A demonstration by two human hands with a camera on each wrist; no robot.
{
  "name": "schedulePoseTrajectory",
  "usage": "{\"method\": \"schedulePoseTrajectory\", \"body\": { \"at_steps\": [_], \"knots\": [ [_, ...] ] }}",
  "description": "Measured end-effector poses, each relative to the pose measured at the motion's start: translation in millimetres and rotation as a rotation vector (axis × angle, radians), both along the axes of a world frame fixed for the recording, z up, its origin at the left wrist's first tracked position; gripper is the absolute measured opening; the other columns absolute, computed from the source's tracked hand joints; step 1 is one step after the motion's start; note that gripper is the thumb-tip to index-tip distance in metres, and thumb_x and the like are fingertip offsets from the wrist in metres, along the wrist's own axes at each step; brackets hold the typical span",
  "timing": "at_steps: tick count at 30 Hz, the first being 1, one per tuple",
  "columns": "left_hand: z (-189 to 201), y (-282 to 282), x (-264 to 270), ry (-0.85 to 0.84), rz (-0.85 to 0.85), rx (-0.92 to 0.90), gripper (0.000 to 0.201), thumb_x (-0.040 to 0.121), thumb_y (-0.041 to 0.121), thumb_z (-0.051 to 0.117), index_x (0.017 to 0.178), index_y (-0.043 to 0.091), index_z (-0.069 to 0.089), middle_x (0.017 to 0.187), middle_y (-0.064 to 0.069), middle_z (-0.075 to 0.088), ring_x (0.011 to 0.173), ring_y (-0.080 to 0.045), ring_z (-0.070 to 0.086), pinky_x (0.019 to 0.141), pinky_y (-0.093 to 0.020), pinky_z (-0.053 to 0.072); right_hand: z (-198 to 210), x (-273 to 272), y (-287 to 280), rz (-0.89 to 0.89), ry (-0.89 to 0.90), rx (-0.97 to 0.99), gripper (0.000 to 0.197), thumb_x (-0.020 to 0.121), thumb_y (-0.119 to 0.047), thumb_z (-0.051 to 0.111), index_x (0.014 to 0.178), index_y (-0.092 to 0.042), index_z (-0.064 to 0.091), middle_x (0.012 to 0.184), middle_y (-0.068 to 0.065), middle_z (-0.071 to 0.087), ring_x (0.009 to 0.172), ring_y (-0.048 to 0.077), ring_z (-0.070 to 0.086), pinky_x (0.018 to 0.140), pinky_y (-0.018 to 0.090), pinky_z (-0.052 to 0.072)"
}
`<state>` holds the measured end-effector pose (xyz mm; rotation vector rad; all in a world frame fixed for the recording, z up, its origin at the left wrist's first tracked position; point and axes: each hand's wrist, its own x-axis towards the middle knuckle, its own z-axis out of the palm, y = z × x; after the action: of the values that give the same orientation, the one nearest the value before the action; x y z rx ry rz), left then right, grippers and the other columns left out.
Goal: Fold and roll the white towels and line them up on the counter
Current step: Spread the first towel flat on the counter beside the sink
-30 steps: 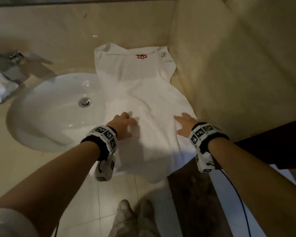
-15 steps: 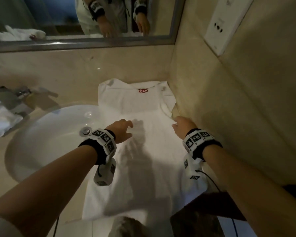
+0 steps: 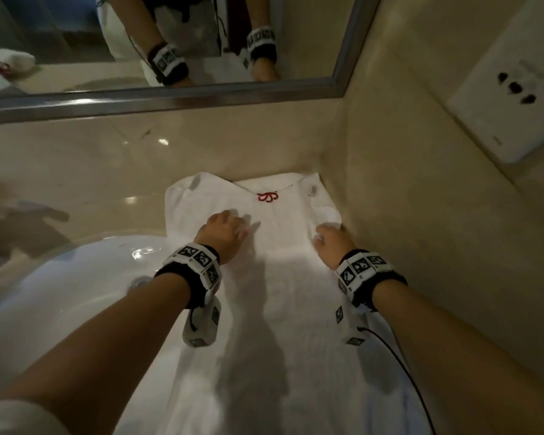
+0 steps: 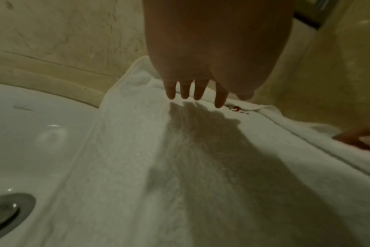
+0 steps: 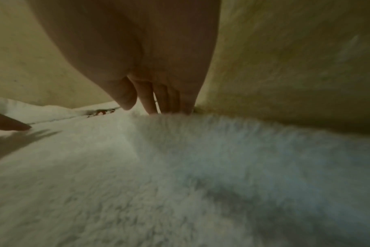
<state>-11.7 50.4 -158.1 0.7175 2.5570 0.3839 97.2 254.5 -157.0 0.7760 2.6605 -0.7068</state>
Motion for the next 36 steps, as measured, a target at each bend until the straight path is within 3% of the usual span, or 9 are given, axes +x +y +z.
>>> {"method": "schedulePoseTrajectory", "body": {
  "at_steps": [2, 5, 9, 14, 17, 22, 27, 33, 36],
  "knots": [
    [-5, 1, -9, 0.008, -0.01, -0.036, 0.051, 0.097, 0.045, 0.032, 0.143, 0.023, 0.029, 0.152, -0.009, 0.02, 0.139, -0.031, 0.02, 0.113, -0.044, 0.024, -8, -9, 2, -0.006, 0.034, 0.018, 0.027, 0.097, -0.01, 0.038, 0.112, 0.003, 0.056, 0.122, 0.019, 0.055, 0.116, 0.032, 0.051, 0.096, 0.029, 0.037],
    [-8, -3, -15, 0.049, 0.031, -0.138, 0.061, 0.09, 0.047, 0.047, 0.141, 0.023, 0.024, 0.15, -0.007, 0.019, 0.136, -0.032, 0.022, 0.108, -0.045, 0.03, -12, -17, 4, -0.007, 0.095, 0.053, 0.032, 0.097, -0.013, 0.041, 0.121, 0.005, 0.05, 0.133, 0.021, 0.049, 0.123, 0.033, 0.045, 0.105, 0.031, 0.032],
    [-9, -22, -29, 0.003, 0.084, -0.227, 0.08, 0.078, 0.052, 0.063, 0.138, 0.019, 0.024, 0.142, -0.008, 0.025, 0.127, -0.033, 0.029, 0.103, -0.046, 0.037, -10, -29, 6, -0.037, 0.003, 0.095, 0.04, 0.099, -0.021, 0.038, 0.13, 0.004, 0.041, 0.137, 0.021, 0.045, 0.125, 0.033, 0.045, 0.103, 0.032, 0.035],
    [-7, -47, -39, -0.037, 0.084, -0.324, 0.097, 0.069, 0.052, 0.072, 0.143, 0.02, 0.018, 0.148, -0.007, 0.025, 0.134, -0.031, 0.03, 0.108, -0.045, 0.03, 1, -39, 4, -0.032, -0.094, 0.142, 0.038, 0.099, -0.023, 0.034, 0.129, -0.001, 0.045, 0.135, 0.017, 0.047, 0.124, 0.031, 0.045, 0.101, 0.033, 0.037],
    [-8, -53, -46, -0.07, 0.206, -0.186, 0.081, 0.076, 0.06, 0.06, 0.139, 0.021, 0.026, 0.148, -0.014, 0.029, 0.131, -0.036, 0.037, 0.109, -0.045, 0.033, 6, -42, 4, -0.015, -0.167, 0.156, 0.039, 0.097, -0.026, 0.039, 0.125, 0.001, 0.046, 0.135, 0.016, 0.044, 0.123, 0.03, 0.045, 0.099, 0.031, 0.037],
    [-7, -52, -56, 0.155, 0.294, -0.157, 0.056, 0.095, 0.04, 0.04, 0.142, 0.013, 0.029, 0.148, -0.014, 0.029, 0.134, -0.034, 0.03, 0.106, -0.044, 0.033, -2, -58, -3, 0.158, -0.025, 0.219, 0.054, 0.093, -0.022, 0.049, 0.142, -0.006, 0.032, 0.147, 0.012, 0.037, 0.136, 0.025, 0.034, 0.114, 0.031, 0.026],
    [-19, -63, -75, 0.124, 0.297, -0.261, 0.057, 0.095, 0.043, 0.035, 0.142, 0.012, 0.026, 0.149, -0.013, 0.024, 0.14, -0.031, 0.019, 0.112, -0.044, 0.027, -9, -77, -4, 0.068, -0.128, 0.141, 0.061, 0.101, -0.024, 0.032, 0.149, -0.003, 0.0, 0.158, 0.012, -0.008, 0.147, 0.024, -0.004, 0.119, 0.029, 0.002],
    [-25, -64, -78, 0.209, 0.293, -0.186, 0.04, 0.096, 0.018, 0.035, 0.133, 0.005, 0.042, 0.137, -0.013, 0.039, 0.128, -0.03, 0.036, 0.104, -0.039, 0.035, -20, -85, -1, 0.059, 0.081, 0.148, 0.049, 0.099, -0.027, 0.037, 0.144, -0.009, 0.031, 0.155, 0.008, 0.021, 0.145, 0.024, 0.015, 0.117, 0.032, 0.016],
    [-27, -60, -75, 0.168, 0.289, -0.118, 0.041, 0.096, 0.018, 0.036, 0.136, 0.008, 0.039, 0.135, -0.013, 0.039, 0.126, -0.032, 0.037, 0.103, -0.04, 0.036, -23, -92, 2, 0.011, -0.136, 0.088, 0.06, 0.097, -0.037, 0.04, 0.15, -0.021, 0.014, 0.159, 0.003, -0.002, 0.147, 0.025, -0.003, 0.121, 0.038, 0.008]
  ]
}}
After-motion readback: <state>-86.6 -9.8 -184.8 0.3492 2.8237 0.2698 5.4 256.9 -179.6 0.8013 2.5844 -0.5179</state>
